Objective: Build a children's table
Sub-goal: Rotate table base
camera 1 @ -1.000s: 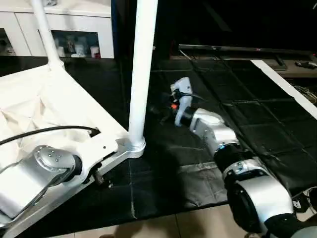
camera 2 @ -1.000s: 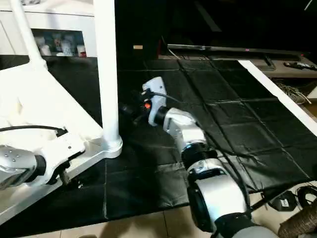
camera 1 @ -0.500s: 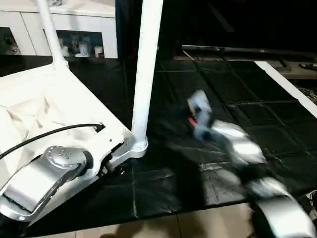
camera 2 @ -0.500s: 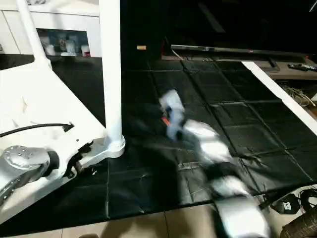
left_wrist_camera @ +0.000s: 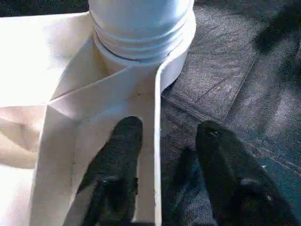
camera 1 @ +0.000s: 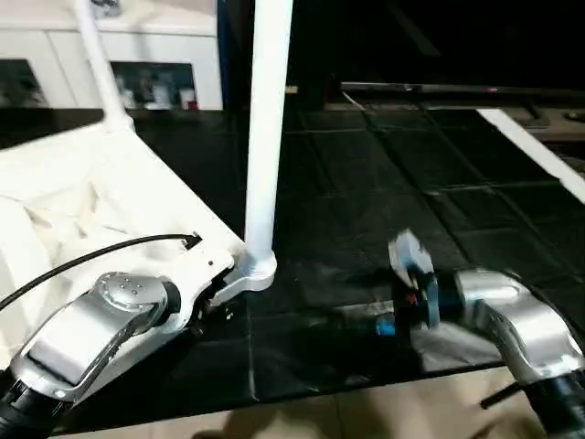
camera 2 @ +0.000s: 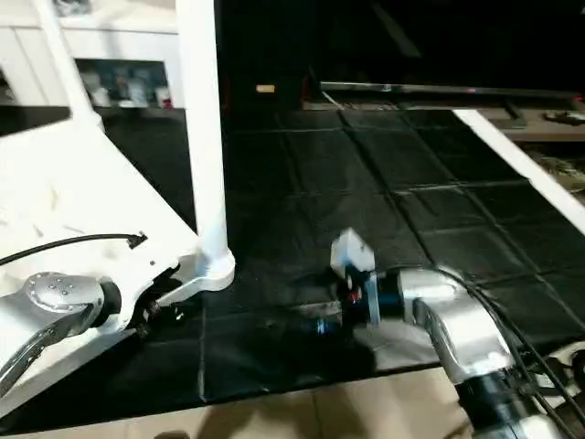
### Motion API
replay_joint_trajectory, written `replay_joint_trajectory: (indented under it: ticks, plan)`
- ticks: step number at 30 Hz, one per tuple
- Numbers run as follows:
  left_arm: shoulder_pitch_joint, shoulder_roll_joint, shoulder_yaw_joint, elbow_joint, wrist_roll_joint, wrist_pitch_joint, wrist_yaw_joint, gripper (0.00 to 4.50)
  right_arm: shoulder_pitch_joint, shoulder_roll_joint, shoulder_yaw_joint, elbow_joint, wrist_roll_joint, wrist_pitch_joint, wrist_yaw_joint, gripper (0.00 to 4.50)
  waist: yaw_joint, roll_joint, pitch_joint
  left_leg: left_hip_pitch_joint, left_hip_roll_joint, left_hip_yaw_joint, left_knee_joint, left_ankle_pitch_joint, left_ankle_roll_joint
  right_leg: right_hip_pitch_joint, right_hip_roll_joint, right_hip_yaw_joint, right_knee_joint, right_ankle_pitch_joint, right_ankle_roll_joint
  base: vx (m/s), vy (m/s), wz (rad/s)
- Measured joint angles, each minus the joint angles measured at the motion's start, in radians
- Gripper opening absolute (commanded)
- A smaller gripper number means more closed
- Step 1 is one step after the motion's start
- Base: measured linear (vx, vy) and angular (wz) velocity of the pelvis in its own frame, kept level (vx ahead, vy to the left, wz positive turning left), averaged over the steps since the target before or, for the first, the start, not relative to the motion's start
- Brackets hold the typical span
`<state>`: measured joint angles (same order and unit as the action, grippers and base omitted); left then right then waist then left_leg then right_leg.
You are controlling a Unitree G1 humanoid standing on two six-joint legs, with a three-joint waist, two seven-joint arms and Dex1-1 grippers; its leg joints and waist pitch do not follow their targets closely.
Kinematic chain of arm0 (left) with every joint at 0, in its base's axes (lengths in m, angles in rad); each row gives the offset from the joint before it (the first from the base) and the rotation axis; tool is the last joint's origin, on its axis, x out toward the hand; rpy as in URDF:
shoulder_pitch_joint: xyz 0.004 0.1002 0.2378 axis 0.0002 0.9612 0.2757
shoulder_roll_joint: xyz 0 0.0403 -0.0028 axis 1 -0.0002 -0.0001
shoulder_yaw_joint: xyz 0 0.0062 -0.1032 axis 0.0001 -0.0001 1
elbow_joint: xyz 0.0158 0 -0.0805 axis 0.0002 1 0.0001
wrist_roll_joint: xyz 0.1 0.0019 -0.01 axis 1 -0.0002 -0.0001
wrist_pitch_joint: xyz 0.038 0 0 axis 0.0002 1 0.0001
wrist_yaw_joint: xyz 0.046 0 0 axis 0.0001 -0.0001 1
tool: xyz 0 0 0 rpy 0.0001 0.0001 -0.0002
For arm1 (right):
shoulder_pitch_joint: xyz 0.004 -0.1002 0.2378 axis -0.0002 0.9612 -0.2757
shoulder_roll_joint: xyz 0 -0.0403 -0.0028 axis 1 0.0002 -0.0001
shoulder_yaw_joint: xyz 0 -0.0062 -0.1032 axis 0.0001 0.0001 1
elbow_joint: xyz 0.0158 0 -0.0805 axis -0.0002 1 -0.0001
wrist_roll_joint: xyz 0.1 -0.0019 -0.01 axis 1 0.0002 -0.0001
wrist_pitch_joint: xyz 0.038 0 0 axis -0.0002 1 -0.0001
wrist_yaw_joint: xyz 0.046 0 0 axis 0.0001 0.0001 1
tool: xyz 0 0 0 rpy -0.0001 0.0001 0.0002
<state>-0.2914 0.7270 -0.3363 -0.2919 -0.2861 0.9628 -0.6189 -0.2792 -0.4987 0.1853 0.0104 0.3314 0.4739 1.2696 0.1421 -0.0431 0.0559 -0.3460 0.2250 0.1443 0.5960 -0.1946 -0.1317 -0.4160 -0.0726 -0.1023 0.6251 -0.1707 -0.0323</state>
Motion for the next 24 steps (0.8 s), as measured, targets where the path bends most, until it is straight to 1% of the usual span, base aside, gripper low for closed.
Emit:
replay_joint_trajectory:
  ticks: [3, 6, 8, 10, 11, 13, 15, 16, 19, 20, 22, 23, 24]
  plan:
    - [-0.016, -0.011, -0.006, 0.038, 0.006, -0.024, -0.012, 1.81, 0.006, -0.014, 0.0, -0.012, 0.0, 0.013, -0.019, 4.5, 0.0, 0.004, -0.001, 0.0, 0.0, 0.0, 0.0, 0.0, 0.0, 0.0, 0.0, 0.0, 0.0, 0.0, 0.0, 0.0, 0.0, 0.0]
    - [-0.03, -0.022, -0.006, 0.082, 0.012, -0.087, -0.035, 1.41, 0.011, -0.017, 0.0, -0.029, -0.001, 0.027, -0.04, 4.5, 0.001, 0.005, -0.001, 0.0, 0.0, 0.0, 0.0, 0.0, 0.0, 0.001, 0.0, 0.0, -0.001, 0.0, 0.0, 0.0, 0.0, 0.0]
    - [-0.034, -0.022, -0.018, 0.109, 0.025, -0.137, -0.069, 1.4, 0.012, -0.018, 0.0, -0.048, -0.001, 0.038, -0.051, 4.5, 0.001, 0.005, -0.001, 0.0, 0.0, 0.0, 0.0, 0.0, 0.0, 0.001, 0.0, 0.0, -0.001, 0.0, 0.0, 0.0, 0.0, 0.0]
    - [-0.035, -0.021, -0.031, 0.125, 0.031, -0.165, -0.09, 1.14, 0.012, -0.019, 0.0, -0.05, -0.001, 0.044, -0.055, 4.5, 0.0, 0.005, -0.001, -0.001, 0.0, 0.0, 0.0, 0.0, 0.0, 0.001, 0.0, 0.0, -0.002, 0.0, 0.001, 0.0, 0.0, 0.0]
    - [-0.036, -0.019, -0.04, 0.145, 0.043, -0.199, -0.108, 0.95, 0.012, -0.019, 0.0, -0.05, -0.001, 0.047, -0.061, 4.5, 0.0, 0.005, -0.002, -0.001, 0.0, 0.0, 0.0, 0.0, 0.001, 0.001, 0.0, 0.0, -0.002, 0.0, 0.001, 0.0, 0.0, 0.0]
    - [-0.039, -0.008, -0.054, 0.176, 0.062, -0.253, -0.132, 0.95, 0.012, -0.019, 0.0, -0.051, -0.001, 0.048, -0.064, 4.5, 0.0, 0.005, -0.002, -0.001, 0.0, 0.0, 0.0, 0.0, 0.001, 0.001, 0.0, 0.0, -0.003, 0.0, 0.001, 0.0, 0.0, 0.0]
    - [-0.059, 0.01, -0.082, 0.23, 0.091, -0.359, -0.199, 0.69, 0.012, -0.021, 0.0, -0.052, 0.0, 0.048, -0.07, 4.5, 0.001, 0.007, -0.003, -0.001, 0.0, 0.0, 0.0, -0.001, 0.001, 0.002, 0.0, 0.0, -0.004, 0.0, 0.002, 0.0, 0.0, 0.0]
    - [-0.064, 0.014, -0.093, 0.245, 0.101, -0.39, -0.222, 0.55, 0.013, -0.022, 0.0, -0.054, 0.001, 0.048, -0.072, 4.5, 0.001, 0.008, -0.004, -0.001, 0.0, 0.0, 0.0, -0.001, 0.002, 0.002, 0.0, 0.0, -0.004, -0.001, 0.002, 0.0, 0.0, 0.0]
    - [-0.073, 0.009, -0.127, 0.304, 0.14, -0.494, -0.269, 0.54, 0.016, -0.031, -0.002, -0.078, 0.009, 0.057, -0.076, 4.5, 0.006, 0.023, -0.013, 0.0, -0.001, 0.0, 0.0, -0.003, 0.005, 0.008, -0.001, 0.0, -0.01, -0.001, 0.005, 0.0, 0.0, 0.0]
    - [-0.081, 0.008, -0.14, 0.335, 0.16, -0.548, -0.295, 0.4, 0.018, -0.034, -0.002, -0.087, 0.014, 0.062, -0.078, 4.5, 0.011, 0.027, -0.015, 0.005, -0.001, 0.001, -0.001, -0.003, 0.006, 0.012, -0.002, 0.0, -0.01, -0.003, 0.007, 0.0, 0.0, 0.0]
    - [-0.087, 0.005, -0.152, 0.366, 0.173, -0.604, -0.329, 0.32, 0.026, -0.036, -0.003, -0.092, 0.021, 0.065, -0.082, 4.5, 0.019, 0.028, -0.015, 0.014, -0.002, 0.003, -0.005, -0.003, 0.006, 0.018, -0.003, 0.001, -0.011, -0.004, 0.009, 0.0, 0.0, 0.0]
    - [-0.1, -0.014, -0.161, 0.395, 0.179, -0.644, -0.356, 0.28, 0.04, -0.041, -0.006, -0.099, 0.024, 0.067, -0.083, 4.5, 0.027, 0.029, -0.015, 0.015, -0.002, 0.003, -0.005, -0.003, 0.006, 0.021, -0.003, 0.002, -0.012, -0.004, 0.009, 0.0, 0.0, 0.0]
    - [-0.104, -0.021, -0.165, 0.408, 0.184, -0.667, -0.371, 0.27, 0.046, -0.045, -0.007, -0.102, 0.025, 0.068, -0.083, 4.5, 0.029, 0.031, -0.015, 0.015, -0.002, 0.004, -0.005, -0.003, 0.006, 0.022, -0.003, 0.003, -0.013, -0.004, 0.009, 0.0, 0.0, 0.0]
